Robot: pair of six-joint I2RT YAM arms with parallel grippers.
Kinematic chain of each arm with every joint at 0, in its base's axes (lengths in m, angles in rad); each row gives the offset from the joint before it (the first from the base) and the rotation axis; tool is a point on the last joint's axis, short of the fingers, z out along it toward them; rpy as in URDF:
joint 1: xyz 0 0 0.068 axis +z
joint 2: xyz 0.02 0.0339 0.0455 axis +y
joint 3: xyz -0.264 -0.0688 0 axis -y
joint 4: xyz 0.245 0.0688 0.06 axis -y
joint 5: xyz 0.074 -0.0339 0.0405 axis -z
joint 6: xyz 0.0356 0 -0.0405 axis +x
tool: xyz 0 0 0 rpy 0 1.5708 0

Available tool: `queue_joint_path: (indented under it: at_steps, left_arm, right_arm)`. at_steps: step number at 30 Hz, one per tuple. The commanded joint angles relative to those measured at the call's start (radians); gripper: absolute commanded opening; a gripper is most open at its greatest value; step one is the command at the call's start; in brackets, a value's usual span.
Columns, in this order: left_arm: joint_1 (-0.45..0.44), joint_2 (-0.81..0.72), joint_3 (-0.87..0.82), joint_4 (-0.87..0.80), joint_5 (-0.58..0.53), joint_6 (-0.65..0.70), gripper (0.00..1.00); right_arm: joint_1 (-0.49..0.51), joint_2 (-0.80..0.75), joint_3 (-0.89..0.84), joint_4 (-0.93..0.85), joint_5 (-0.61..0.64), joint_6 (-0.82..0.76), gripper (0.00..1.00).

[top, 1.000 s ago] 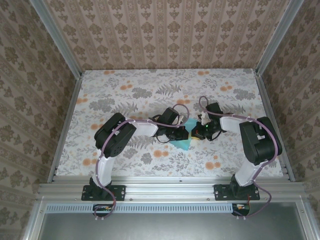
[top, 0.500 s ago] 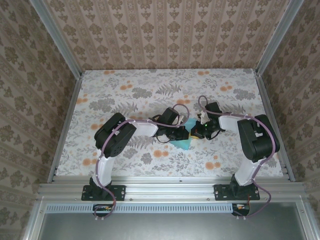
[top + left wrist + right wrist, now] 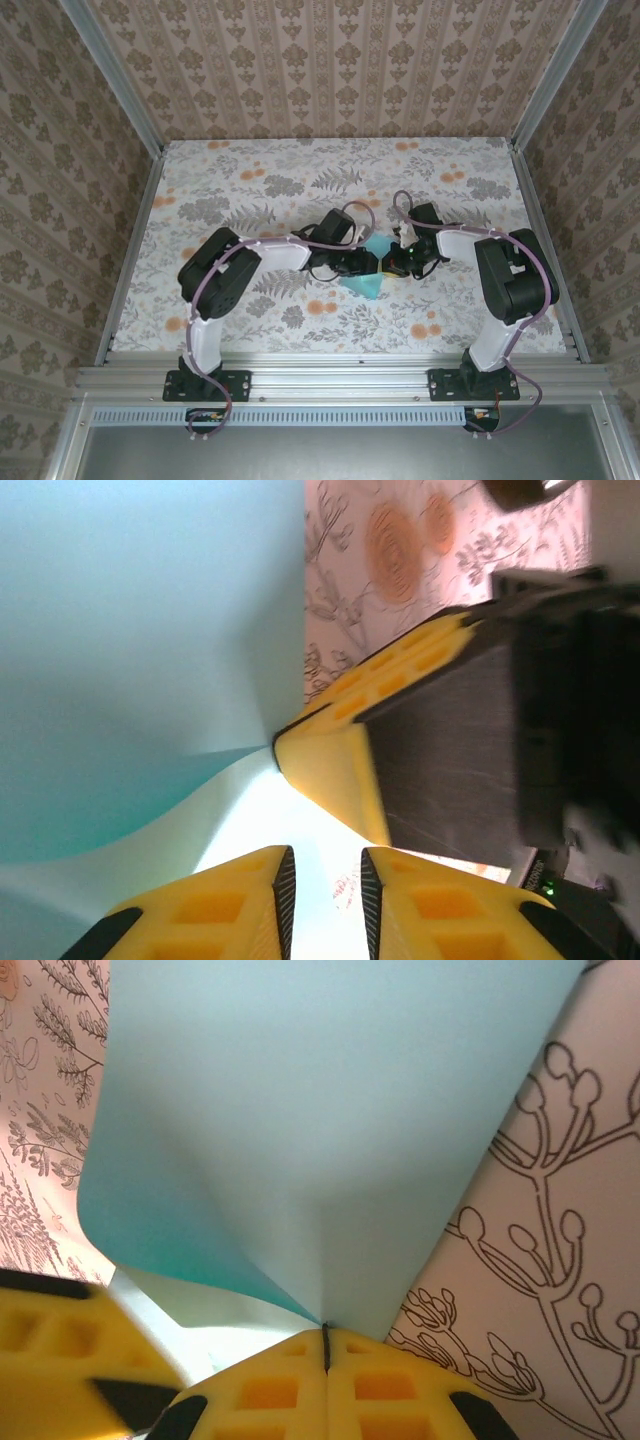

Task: Fold a paper plane with a square sheet of paper (pick it up from the middle)
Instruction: Fold the triangle a second time at the center of the table.

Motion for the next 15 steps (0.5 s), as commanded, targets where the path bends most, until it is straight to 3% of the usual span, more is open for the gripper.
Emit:
queue_joint_path:
  at_steps: [1,15]
  left_arm:
    - [0.035,-0.048,0.024,-0.081,-0.021,0.078,0.29]
    - [0.072,0.044,0.069,-0.108,0.022,0.146,0.29]
  right_arm:
    - [0.002,0.039,-0.015,-0.081,0.121,-0.021,0.01]
    - [0.0,0.045,-0.015,-0.086,0.123,-0.028,0.01]
